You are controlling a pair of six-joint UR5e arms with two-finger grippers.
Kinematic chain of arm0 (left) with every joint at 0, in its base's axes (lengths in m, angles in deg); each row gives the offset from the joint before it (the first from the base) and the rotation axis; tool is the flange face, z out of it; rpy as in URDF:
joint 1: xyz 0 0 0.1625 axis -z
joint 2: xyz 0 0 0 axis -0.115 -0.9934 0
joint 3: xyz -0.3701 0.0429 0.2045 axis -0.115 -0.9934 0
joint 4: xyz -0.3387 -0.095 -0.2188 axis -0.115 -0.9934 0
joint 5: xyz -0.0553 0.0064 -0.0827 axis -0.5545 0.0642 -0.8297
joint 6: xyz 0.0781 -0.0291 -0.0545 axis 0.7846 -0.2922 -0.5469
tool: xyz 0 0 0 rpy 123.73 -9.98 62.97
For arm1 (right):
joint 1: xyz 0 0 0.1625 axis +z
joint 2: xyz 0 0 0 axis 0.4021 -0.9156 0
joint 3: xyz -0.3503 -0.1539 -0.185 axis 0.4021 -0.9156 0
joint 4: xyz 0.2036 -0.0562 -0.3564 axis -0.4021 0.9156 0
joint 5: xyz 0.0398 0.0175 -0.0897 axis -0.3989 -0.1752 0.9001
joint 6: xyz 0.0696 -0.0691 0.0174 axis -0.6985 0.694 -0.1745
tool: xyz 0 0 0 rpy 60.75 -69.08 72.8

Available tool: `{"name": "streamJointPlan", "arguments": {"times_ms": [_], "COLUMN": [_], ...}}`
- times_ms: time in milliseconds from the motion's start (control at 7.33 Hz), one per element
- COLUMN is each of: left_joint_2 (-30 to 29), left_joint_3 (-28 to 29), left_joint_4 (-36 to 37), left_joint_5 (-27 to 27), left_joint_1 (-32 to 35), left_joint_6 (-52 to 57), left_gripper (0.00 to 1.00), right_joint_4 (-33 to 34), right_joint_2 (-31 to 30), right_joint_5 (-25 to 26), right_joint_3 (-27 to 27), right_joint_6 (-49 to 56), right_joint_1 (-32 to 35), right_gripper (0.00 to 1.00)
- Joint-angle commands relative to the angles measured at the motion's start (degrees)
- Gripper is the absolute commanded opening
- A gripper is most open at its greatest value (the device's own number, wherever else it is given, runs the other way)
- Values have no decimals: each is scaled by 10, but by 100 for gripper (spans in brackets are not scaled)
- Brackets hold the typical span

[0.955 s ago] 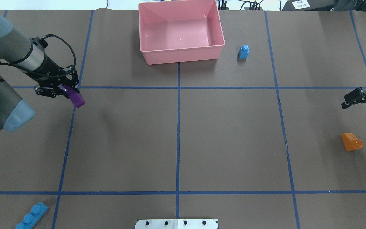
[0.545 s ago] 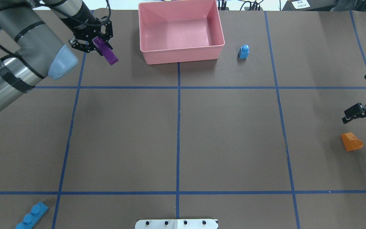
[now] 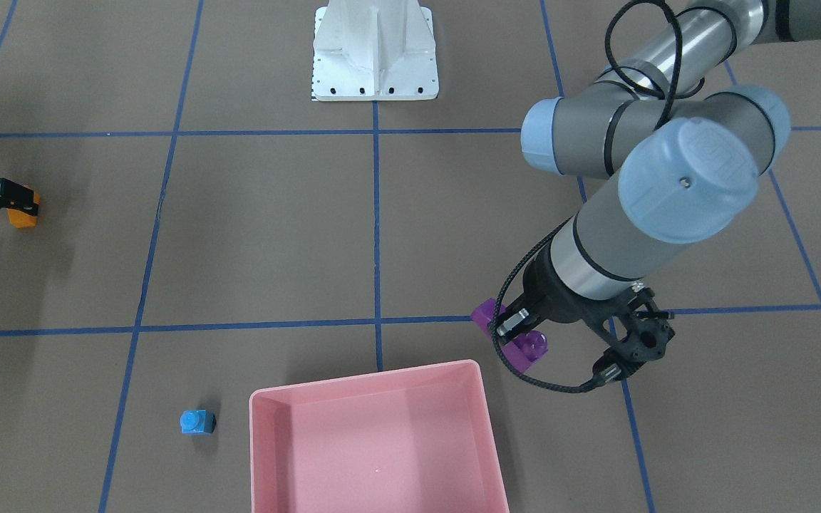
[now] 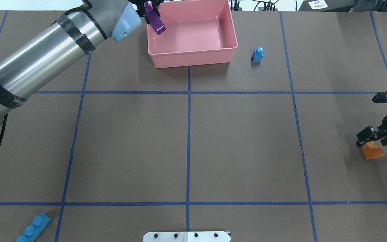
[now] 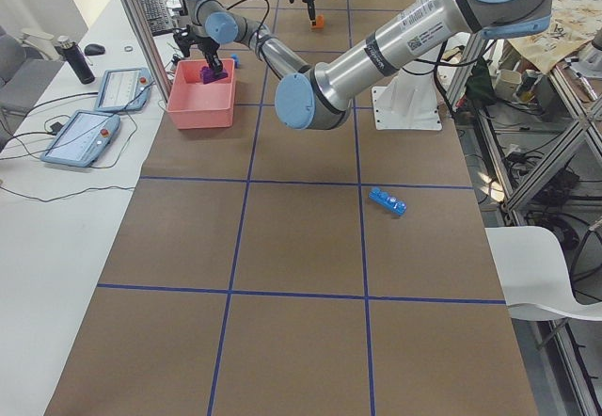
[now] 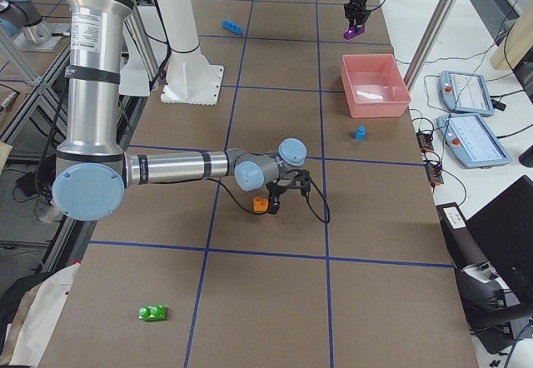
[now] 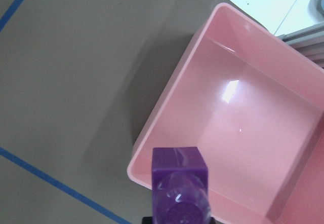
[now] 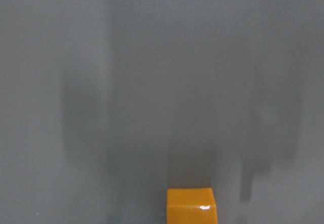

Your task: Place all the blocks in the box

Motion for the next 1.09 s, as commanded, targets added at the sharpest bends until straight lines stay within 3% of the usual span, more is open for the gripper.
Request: {"name": "streamJointPlan", "arguments": {"times_ms": [0, 136, 409, 545, 682, 818, 955], "left_joint_2": [-42, -50, -51, -52, -51, -52, -53], "left_joint_3": [70, 90, 151, 161, 175, 175, 168], "left_joint_4": [-28, -50, -149, -162, -182, -185, -184], "left_joint_5": [59, 92, 145, 152, 162, 162, 142], "left_joint_1": [-38, -58, -81, -78, -78, -70, -48], "left_joint_6": [-13, -19, -21, -20, -14, -1, 4], "left_gripper": [0, 0, 0, 0, 45, 99, 100], "right_joint_4": [-1, -1, 1, 1, 7, 8, 11], "right_joint_2": [-10, -14, -14, -14, -7, 10, 50], "right_joint_5": [-1, -5, -18, -20, -22, -21, -18], "right_joint_3": [-1, 5, 16, 27, 38, 36, 33], "right_joint_6": [-1, -1, -1, -3, -8, -8, -21], "right_joint_1": [-13, -12, -11, -10, -12, -10, 9], "right_gripper": [76, 3, 0, 0, 0, 0, 0]}}
